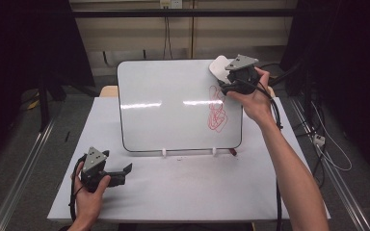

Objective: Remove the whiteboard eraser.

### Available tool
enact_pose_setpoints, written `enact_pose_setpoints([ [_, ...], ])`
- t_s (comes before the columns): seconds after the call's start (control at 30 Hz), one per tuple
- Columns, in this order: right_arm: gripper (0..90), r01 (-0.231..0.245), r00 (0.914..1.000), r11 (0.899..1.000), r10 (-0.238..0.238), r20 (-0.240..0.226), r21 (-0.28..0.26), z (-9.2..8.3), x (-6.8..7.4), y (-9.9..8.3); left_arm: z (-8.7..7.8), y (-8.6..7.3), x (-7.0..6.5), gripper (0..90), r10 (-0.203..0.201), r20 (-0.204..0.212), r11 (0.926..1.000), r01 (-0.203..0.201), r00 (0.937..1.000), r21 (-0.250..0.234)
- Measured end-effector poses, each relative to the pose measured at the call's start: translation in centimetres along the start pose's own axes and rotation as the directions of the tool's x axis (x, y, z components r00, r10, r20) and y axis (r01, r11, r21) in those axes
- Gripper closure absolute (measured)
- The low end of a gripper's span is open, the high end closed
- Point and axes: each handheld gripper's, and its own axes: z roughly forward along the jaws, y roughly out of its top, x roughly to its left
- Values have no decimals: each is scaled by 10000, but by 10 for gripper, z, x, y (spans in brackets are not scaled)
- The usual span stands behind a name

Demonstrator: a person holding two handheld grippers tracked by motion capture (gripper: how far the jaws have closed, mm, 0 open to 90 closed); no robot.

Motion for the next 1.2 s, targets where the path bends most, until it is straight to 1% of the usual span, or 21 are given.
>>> enact_pose_setpoints([
  [0.13, 314, -145, 9998, 9998, 143, -98, -142, -3, -1, -1, 0, 0, 0, 46, 12, -13, 10000, -12, 10000, -2],
  [0.17, 315, -406, 9990, 9984, 398, -209, -390, -7, -2, -2, 0, 0, 0, 46, -4, 9, 10000, 4, 10000, 26],
  [0.2, 315, -406, 9990, 9984, 398, -209, -390, -7, -2, -2, 1, -1, 0, 46, 15, -6, 10000, -15, 10000, 23],
  [0.23, 315, -545, 9982, 9971, 531, -270, -529, -10, -3, -2, 1, -1, 0, 46, 0, 21, 10000, 0, 10000, 11],
  [0.3, 314, -484, 9987, 9969, 475, -164, -620, -15, -4, -2, 1, -1, -1, 46, -19, 18, 10000, 18, 10000, 63],
  [0.37, 314, -605, 9982, 9954, 599, -103, -737, -23, -7, -5, 1, -2, 0, 46, 38, -7, 10000, -38, 10000, 86],
  [0.6, 315, -706, 9973, 9939, 719, 124, -848, -34, -9, -15, 2, -2, 1, 46, -55, 9, 9999, 55, 10000, 113],
  [0.77, 315, -701, 9972, 9938, 722, 213, -864, -37, -5, -25, 1, -1, 2, 46, -44, -26, 10000, 45, 10000, 71],
  [0.8, 315, -786, 9966, 9921, 807, 177, -981, -38, -2, -28, 1, -1, 2, 46, -46, -20, 10000, 46, 10000, 52],
  [0.83, 315, -786, 9966, 9921, 807, 177, -981, -38, -2, -28, 1, -1, 2, 46, -50, -33, 10000, 50, 10000, 45],
  [0.9, 315, -781, 9967, 9918, 801, 160, -1011, -39, 4, -31, 1, -1, 2, 46, -70, -3, 10000, 70, 10000, 38],
  [0.97, 315, -770, 9967, 9919, 790, 159, -1009, -39, 5, -32, 0, -1, 2, 46, -71, -20, 10000, 71, 10000, 49],
  [1.03, 315, -804, 9964, 9911, 826, 166, -1061, -39, 8, -33, 0, -1, 2, 46, -16, -32, 10000, 16, 10000, 52],
  [1.1, 315, -790, 9966, 9907, 811, 143, -1104, -40, 10, -35, 0, 0, 1, 46, -108, -5, 9999, 108, 9999, 6],
  [1.13, 315, -761, 9968, 9906, 784, 160, -1135, -40, 12, -35, -1, 0, 1, 46, -15, -41, 10000, 15, 10000, 14],
  [1.2, 315, -777, 9967, 9900, 799, 143, -1179, -41, 14, -36, -1, 0, 1, 46, -25, -63, 10000, 25, 10000, 15],
])
